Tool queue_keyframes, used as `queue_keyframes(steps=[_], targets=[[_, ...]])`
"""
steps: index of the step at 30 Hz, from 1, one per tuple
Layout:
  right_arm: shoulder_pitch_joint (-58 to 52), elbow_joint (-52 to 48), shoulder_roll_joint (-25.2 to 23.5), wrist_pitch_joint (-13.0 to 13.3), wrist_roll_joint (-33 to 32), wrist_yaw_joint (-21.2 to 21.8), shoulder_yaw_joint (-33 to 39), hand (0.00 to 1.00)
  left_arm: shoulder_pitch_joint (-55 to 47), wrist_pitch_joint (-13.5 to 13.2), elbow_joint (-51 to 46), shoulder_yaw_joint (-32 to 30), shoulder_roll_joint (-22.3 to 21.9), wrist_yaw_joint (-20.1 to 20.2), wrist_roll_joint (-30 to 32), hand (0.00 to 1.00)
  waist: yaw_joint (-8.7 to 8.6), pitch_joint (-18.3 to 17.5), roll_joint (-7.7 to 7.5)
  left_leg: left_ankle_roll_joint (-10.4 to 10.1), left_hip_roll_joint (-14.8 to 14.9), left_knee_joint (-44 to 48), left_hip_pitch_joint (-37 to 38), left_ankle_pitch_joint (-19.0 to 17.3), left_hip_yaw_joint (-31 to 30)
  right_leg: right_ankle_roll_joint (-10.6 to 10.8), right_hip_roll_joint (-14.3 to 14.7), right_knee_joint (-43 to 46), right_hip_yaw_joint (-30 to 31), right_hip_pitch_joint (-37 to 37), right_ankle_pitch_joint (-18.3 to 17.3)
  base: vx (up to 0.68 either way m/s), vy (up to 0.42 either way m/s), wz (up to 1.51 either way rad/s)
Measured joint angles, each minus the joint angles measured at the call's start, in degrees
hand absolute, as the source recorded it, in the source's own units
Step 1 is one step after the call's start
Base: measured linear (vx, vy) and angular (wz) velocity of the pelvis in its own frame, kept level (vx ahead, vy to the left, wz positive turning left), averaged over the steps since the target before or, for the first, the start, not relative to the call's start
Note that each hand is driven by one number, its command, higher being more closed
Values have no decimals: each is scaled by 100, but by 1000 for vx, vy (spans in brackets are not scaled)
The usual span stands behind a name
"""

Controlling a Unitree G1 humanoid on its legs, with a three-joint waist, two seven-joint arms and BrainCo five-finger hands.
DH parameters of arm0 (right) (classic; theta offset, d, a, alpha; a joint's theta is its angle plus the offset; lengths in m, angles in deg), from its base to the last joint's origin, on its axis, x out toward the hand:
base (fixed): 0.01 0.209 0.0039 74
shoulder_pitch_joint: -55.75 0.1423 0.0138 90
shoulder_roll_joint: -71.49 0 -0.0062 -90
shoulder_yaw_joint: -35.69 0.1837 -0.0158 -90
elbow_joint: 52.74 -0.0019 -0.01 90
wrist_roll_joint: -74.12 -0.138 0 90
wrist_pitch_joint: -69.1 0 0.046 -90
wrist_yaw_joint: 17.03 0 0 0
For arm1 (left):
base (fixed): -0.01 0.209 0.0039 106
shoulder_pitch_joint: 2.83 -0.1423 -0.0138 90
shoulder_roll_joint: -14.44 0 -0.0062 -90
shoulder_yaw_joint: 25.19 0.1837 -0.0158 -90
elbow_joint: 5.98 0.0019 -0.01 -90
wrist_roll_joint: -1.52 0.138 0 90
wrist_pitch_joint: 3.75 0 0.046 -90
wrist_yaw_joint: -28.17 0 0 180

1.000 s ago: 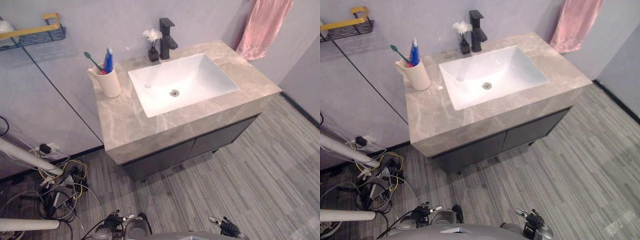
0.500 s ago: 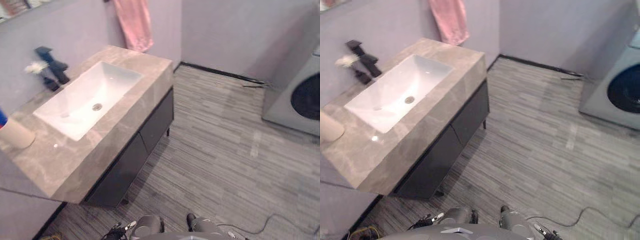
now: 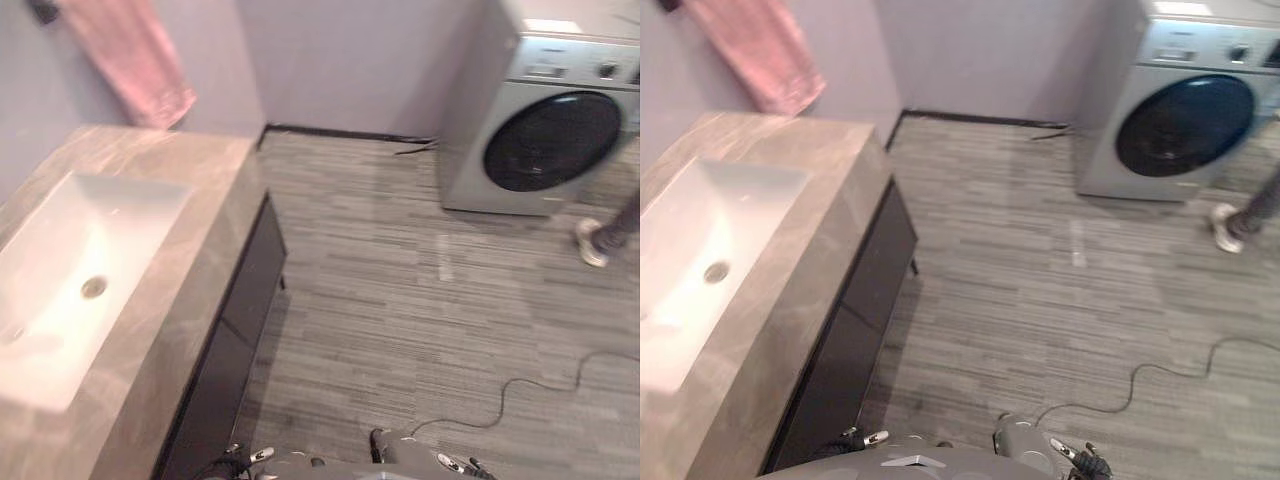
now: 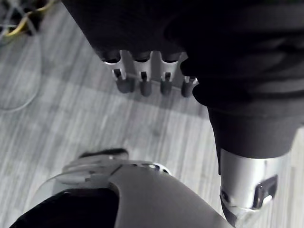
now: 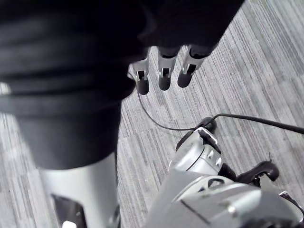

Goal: Organize washtable

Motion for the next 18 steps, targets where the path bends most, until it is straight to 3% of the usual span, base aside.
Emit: queue_keyframes(steps=[2,3,4,5,6,9,11,12,13,16,17,18], targets=[[5,-13,6,25,-4,20,7,0,0,-14,95,-98,-30,7,-16,0,-15,13,-28,2,-42,976,-341,-1,-75,-108,-117,-340,34,91,145,44,-152,-152],[26,-12,4,37,-2,23,12,0,-16,-18,94,-165,-33,7,-17,0,7,5,11,-9,17,1109,-538,-236,-112,-59,-128,-502,49,111,245,-88,-249,-191],[134,33,134,38,-3,23,68,0,-111,-27,83,-293,-120,21,-72,0,24,-14,325,52,413,61,-285,-270,-150,75,143,-685,-92,-58,402,-86,-173,-186],[220,33,221,31,-1,13,85,0,-92,-25,85,-308,-199,37,-136,0,60,41,384,52,370,-237,-35,-340,-152,-150,116,-630,-253,-182,231,-95,-132,-213],[280,21,174,35,1,35,116,0,-54,29,207,-440,-134,33,-204,0,-10,212,192,-12,230,-309,93,-276,162,-242,-258,-688,-529,-284,141,-41,51,-154],[68,176,11,-70,2,17,555,0,-9,6,280,-686,-127,49,-235,0,-207,216,138,-111,303,-560,310,-258,312,-28,-768,-1055,-960,-571,330,70,-58,-73],[-301,242,-265,-130,2,23,792,0,-54,-7,254,-1406,-154,60,-357,0,-276,152,-100,-408,318,-594,567,-308,287,-47,-1068,-940,-1155,-612,480,227,-276,-3],[-380,259,-328,-151,4,29,792,0,-102,-8,224,-1582,-177,60,-457,0,-283,110,-156,-486,346,-585,615,-351,284,-28,-1084,-892,-1205,-626,556,223,-329,3],[-396,271,-331,-163,1,39,840,0,-160,-9,184,-1805,-282,49,-559,0,-293,71,-85,-607,519,-526,623,-409,290,-57,-973,-627,-1313,-724,503,245,-347,3],[-344,242,-332,-121,7,49,924,0,-242,-9,67,-2328,-388,46,-817,0,-354,-41,-144,-772,988,747,-17,-333,-181,-486,-703,-316,-1560,-768,185,190,-434,6],[-344,232,-306,-91,2,50,934,0,-240,-9,30,-2506,-427,41,-873,0,-350,-50,-125,-650,1135,1491,-326,-252,-356,-579,-601,-299,-1608,-710,79,124,-521,4],[-341,201,-304,-43,-5,48,920,0,-255,-6,28,-2565,-446,22,-913,0,-321,-41,-140,-240,1274,2528,-751,92,-499,-714,-519,-210,-1652,-582,-59,65,-395,0]])
